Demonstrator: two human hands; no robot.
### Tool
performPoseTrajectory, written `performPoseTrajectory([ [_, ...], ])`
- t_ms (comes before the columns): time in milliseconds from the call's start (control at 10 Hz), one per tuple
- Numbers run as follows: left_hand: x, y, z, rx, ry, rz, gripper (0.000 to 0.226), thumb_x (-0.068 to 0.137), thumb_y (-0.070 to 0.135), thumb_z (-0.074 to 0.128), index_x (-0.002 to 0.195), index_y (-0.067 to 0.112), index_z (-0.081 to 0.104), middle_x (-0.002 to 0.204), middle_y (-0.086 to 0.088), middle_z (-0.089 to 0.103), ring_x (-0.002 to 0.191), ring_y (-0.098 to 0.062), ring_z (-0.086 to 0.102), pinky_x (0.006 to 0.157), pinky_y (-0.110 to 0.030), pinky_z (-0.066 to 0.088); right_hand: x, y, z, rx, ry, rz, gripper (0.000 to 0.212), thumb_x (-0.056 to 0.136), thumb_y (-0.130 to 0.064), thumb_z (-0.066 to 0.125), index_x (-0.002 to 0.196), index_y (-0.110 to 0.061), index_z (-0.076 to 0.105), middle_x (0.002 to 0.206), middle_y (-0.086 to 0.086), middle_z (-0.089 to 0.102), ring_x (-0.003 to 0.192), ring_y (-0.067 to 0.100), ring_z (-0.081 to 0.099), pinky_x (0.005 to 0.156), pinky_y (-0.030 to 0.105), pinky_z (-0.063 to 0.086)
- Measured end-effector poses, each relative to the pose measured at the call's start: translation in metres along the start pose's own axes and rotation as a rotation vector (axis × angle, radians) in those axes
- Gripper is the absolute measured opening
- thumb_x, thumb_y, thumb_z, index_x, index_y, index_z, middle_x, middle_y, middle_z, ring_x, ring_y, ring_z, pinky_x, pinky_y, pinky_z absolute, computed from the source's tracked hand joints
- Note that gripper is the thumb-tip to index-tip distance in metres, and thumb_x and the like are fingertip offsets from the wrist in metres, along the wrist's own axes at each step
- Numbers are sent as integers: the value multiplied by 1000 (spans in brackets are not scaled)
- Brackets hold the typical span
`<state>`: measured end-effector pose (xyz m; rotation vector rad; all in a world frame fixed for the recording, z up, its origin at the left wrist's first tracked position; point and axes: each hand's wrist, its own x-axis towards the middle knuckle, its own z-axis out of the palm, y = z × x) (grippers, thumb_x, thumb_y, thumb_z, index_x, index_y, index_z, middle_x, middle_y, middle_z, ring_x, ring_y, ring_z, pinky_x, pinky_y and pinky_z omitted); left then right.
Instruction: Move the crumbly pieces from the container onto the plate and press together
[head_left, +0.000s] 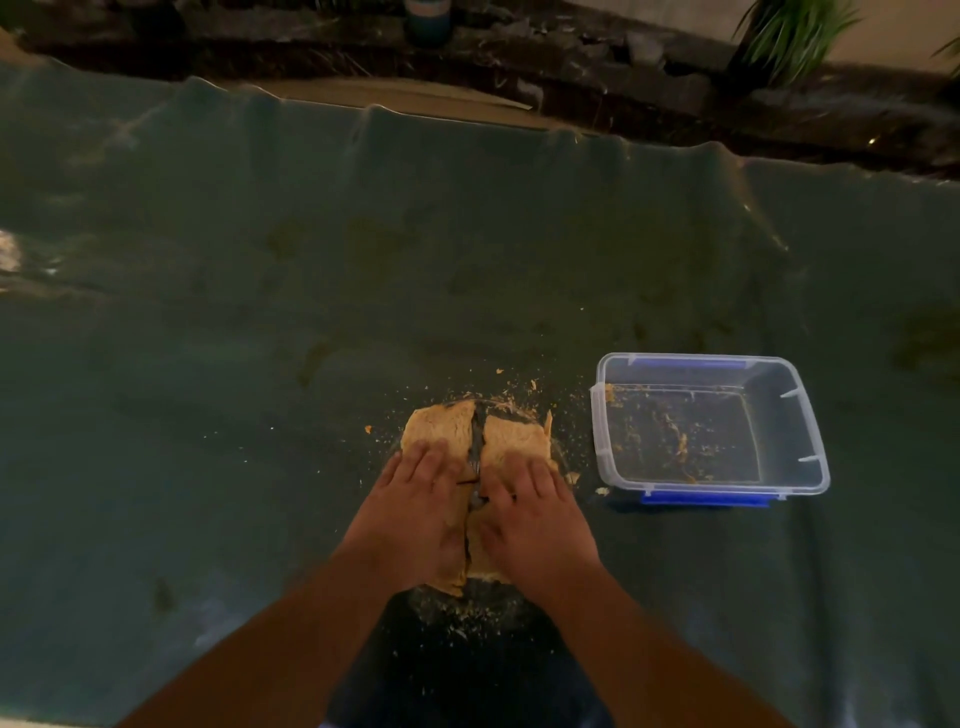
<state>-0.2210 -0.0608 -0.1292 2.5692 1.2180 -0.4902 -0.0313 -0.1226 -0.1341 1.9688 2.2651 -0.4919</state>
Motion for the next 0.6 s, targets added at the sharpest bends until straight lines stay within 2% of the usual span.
performPoseTrajectory([
  [200, -1, 3, 2, -18, 16, -7, 84, 92, 59, 32, 160, 17, 11, 170, -13, 3, 154, -31, -6, 125, -50, -1, -3, -2, 4, -13, -10, 24, 65, 105, -52, 22, 162, -23, 11, 170, 18, 14, 154, 40, 9, 118, 49, -9],
  [300, -4, 2, 0, -29, 41, 12, 82, 91, 59, 21, 160, 16, 14, 170, -12, 6, 154, -29, -5, 125, -47, -1, -3, -1, 6, 7, 7, 35, 68, 103, -55, 15, 162, -22, 4, 171, 18, 11, 155, 39, 3, 119, 48, -11],
  [400, -8, 7, 3, -39, 96, -12, 76, 97, 54, 8, 160, 13, 18, 170, -13, 10, 155, -28, -2, 125, -47, 2, -2, -4, 9, 42, 28, 98, 71, 103, -61, 3, 158, -22, -21, 169, 18, -13, 153, 34, -19, 121, 49, -13],
  [500, -10, 13, 9, -56, 114, -79, 72, 102, 55, 4, 161, 15, 12, 170, -11, 4, 154, -27, -8, 125, -50, 1, -3, -7, 10, 61, -4, 130, 75, 102, -65, -2, 158, -22, -22, 168, 17, -20, 150, 33, -28, 123, 53, -10],
  [600, -13, 13, 10, -80, 106, -118, 77, 100, 60, -5, 160, 16, 10, 169, -10, 0, 153, -26, -12, 123, -52, -4, -5, -7, 5, 67, -34, 141, 74, 101, -66, -1, 159, -23, -20, 168, 16, -21, 150, 34, -30, 123, 56, -6],
])
